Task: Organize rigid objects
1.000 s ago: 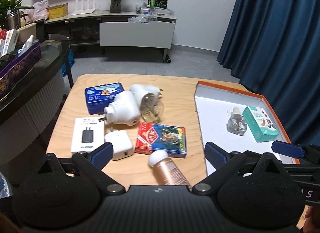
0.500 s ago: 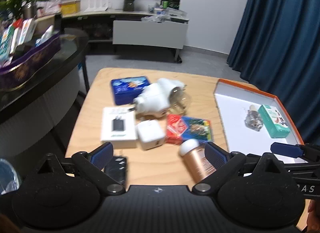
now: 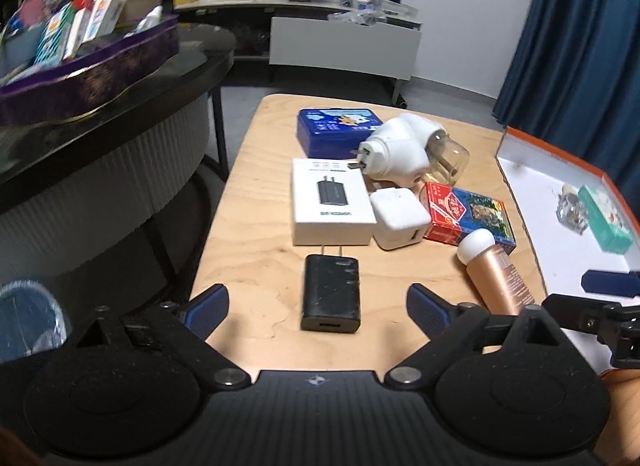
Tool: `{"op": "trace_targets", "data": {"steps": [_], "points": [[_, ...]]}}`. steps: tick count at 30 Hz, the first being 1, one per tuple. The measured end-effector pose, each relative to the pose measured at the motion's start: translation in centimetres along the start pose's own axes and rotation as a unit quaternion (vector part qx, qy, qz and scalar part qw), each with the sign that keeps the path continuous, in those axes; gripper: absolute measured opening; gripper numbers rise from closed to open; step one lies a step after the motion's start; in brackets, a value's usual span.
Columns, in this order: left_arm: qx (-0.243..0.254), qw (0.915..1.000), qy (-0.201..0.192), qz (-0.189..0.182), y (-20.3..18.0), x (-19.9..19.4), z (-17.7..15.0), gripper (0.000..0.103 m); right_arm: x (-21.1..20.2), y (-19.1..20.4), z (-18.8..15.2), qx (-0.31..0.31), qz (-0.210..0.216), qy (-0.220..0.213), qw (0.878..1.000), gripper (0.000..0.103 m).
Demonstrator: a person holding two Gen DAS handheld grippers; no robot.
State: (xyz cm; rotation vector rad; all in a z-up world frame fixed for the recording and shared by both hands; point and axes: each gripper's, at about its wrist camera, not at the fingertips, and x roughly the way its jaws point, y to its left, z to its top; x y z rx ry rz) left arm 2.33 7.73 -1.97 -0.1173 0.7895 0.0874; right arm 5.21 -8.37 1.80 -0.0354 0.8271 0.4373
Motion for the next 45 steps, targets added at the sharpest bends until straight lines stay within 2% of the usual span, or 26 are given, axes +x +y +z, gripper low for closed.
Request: {"op": "trace_targets", "data": {"steps": [6,12,16,17,18,24,34,38,45], "points": [[0.023,0.9996,0.015,-0.004,-0.7,2.1,-0.6,0.067,1.7,0.5,0.1,-0.012,0.002,0.010,1.000,0.090],[0.037,0.9993,-0.006,0.001,-0.9,2.2,-0.7,0.036,4.3,0.8,0.6,-0.016,0.005,0.029,0.999,0.088],[0.037,0.9993,-0.011,-0.001,-1.1,2.1,-0.8,0.036,6.0,1.5,0.6,-0.031,-0.007,0.032,0.999,0.077],[0.035,0.9993,-0.011,-0.002,-1.1,2.1,-0.8,0.036,6.1,1.9,0.7,-0.041,-0.016,0.028,0.999,0.057],[0.033,0.9994,-0.010,-0.003,-1.2,2.0,-0.8,0.036,6.2,2.2,0.8,-0.049,-0.016,0.025,0.998,0.047],[0.036,0.9988,-0.033,-0.010,-2.1,0.3,-0.2,0.036,5.0,2.0,0.7,-0.027,-0.006,0.007,1.000,0.046],[0.051,0.9934,-0.079,-0.067,-6.6,-2.7,2.9,0.036,-2.9,-1.0,2.9,0.033,-0.019,-0.096,0.995,0.046],[0.072,0.9883,-0.092,-0.098,-9.8,-3.2,4.1,0.036,-6.1,-3.4,3.3,0.060,-0.047,-0.127,0.989,0.045],[0.106,0.9760,-0.100,-0.161,-16.3,-3.0,5.8,0.036,-11.6,-9.0,2.6,0.108,-0.140,-0.157,0.972,0.045]]}}
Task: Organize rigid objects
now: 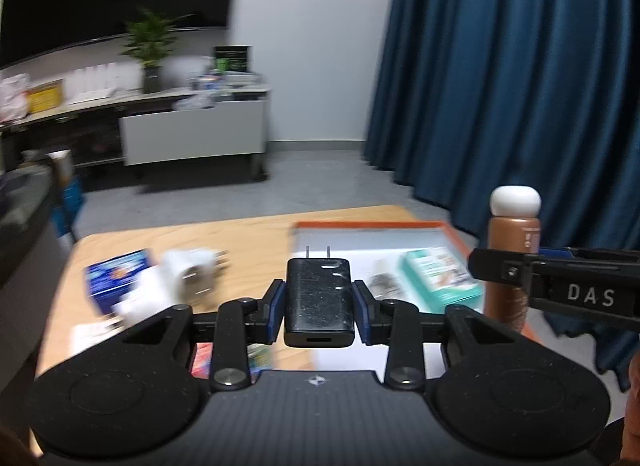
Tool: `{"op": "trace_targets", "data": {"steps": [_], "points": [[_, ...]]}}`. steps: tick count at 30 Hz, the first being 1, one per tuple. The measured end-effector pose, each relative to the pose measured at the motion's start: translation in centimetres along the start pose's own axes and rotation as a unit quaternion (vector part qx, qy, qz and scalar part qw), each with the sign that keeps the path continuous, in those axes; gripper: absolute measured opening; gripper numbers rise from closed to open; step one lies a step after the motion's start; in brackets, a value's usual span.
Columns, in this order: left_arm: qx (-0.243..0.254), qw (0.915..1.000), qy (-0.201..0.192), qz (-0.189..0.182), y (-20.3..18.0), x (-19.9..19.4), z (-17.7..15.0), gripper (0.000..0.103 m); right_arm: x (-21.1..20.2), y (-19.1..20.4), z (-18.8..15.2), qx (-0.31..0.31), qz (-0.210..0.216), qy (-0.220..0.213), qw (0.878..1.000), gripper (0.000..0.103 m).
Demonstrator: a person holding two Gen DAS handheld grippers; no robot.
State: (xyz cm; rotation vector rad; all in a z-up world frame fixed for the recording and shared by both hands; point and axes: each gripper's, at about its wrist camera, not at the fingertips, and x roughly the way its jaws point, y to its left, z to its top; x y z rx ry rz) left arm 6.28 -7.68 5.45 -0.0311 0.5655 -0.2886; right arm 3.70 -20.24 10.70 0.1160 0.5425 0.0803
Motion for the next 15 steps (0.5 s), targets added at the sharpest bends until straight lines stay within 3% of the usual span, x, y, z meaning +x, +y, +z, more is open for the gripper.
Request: {"op": "trace_targets", "data": {"steps": [6,9,15], "points": [[0.023,0.9991,0.004,-0.035,-4.0,2.2,1.4,0.036,-1.7,-4.1,0.6,0.022,-0.061,-0.007,0.998,0.046],[0.004,0.9984,0.016,-0.054,-4.4,2.8,1.4,0.036,-1.9,-5.0,0.1,0.027,-0.066,-0.004,0.997,0.046],[0.014,0.9990,0.027,-0.033,-5.2,3.0,0.4,0.036,-1.1,-5.9,-1.2,0.028,-0.057,0.006,0.998,0.046]]}}
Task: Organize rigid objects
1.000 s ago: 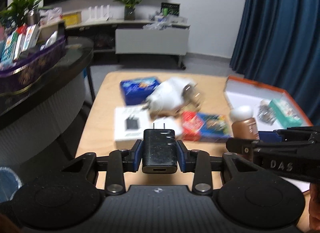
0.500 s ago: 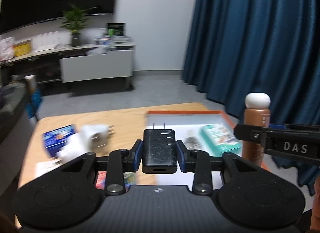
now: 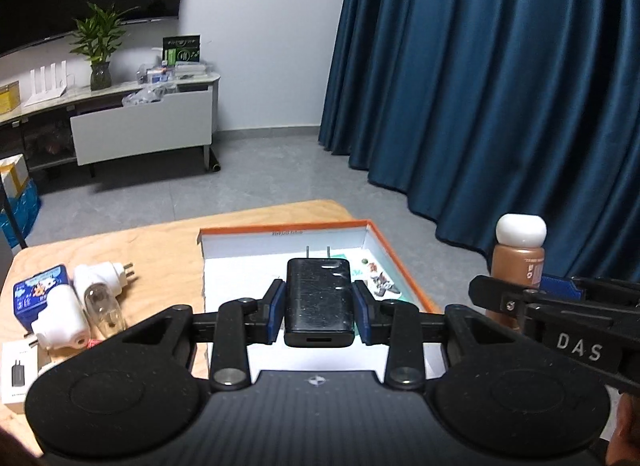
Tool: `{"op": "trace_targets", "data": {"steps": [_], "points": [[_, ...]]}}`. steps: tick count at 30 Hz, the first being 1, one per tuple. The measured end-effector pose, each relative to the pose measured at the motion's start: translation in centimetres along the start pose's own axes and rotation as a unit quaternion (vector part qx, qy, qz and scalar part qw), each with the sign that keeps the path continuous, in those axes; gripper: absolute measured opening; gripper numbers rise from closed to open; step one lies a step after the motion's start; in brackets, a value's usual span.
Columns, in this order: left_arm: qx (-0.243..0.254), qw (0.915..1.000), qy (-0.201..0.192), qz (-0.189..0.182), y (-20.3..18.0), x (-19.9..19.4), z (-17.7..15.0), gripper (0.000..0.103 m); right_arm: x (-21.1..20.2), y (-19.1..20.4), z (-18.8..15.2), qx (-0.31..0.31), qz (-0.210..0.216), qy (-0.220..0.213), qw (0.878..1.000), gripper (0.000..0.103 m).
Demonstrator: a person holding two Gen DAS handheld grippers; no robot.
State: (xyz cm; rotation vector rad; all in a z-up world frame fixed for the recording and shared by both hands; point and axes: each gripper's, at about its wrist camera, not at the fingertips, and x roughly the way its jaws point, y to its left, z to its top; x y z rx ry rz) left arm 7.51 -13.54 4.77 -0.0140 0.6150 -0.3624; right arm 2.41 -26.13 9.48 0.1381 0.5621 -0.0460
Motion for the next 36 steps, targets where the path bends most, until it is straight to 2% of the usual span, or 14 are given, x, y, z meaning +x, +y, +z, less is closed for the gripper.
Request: {"op": "trace_targets", "data": {"steps": [8,36], "points": [[-0.004,0.9997,0.002,0.025,-0.09,0.10,0.68,0.036,0.38,0.25,-0.08,-0.002,0.006,0.003,1.000,0.046],[-0.022,0.9991,0.009,0.036,-0.34,-0.25,0.46,0.036,0.84,0.15,-0.16,-0.007,0.009,0.011,1.000,0.046]]}}
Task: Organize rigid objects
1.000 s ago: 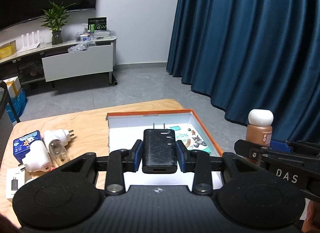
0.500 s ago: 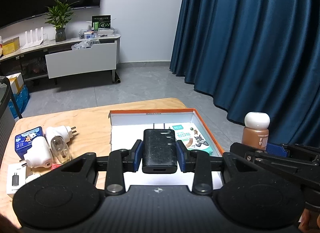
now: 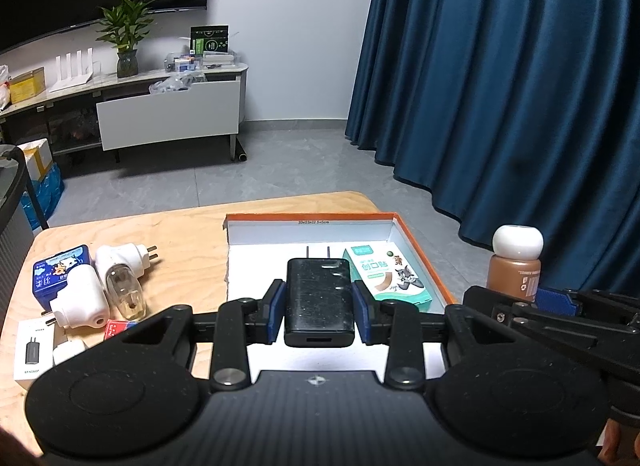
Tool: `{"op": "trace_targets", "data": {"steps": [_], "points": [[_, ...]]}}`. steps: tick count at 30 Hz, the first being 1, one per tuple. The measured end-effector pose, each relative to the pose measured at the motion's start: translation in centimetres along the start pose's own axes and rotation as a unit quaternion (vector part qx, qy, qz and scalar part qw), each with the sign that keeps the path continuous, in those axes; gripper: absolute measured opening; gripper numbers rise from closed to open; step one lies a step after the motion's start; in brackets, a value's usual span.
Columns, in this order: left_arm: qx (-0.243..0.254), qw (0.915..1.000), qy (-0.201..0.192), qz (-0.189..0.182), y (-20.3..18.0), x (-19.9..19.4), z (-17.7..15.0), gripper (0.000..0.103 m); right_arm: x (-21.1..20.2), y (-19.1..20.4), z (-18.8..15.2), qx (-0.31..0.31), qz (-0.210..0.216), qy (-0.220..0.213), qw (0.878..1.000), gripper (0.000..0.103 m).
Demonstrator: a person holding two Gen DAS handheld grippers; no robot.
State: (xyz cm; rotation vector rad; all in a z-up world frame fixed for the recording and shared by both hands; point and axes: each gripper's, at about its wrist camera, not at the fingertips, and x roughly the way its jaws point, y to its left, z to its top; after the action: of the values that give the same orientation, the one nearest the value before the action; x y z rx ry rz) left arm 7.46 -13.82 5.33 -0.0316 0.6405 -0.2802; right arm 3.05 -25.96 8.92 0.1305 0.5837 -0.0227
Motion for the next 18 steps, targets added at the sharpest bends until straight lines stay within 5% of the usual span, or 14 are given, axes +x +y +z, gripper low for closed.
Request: {"op": "trace_targets", "data": {"steps": [18], "points": [[-0.004,1.0000,0.003,0.002,-0.01,-0.09,-0.18,0.036,0.05,0.00,-0.10,0.000,-0.002,0.003,1.000,0.046]]}}
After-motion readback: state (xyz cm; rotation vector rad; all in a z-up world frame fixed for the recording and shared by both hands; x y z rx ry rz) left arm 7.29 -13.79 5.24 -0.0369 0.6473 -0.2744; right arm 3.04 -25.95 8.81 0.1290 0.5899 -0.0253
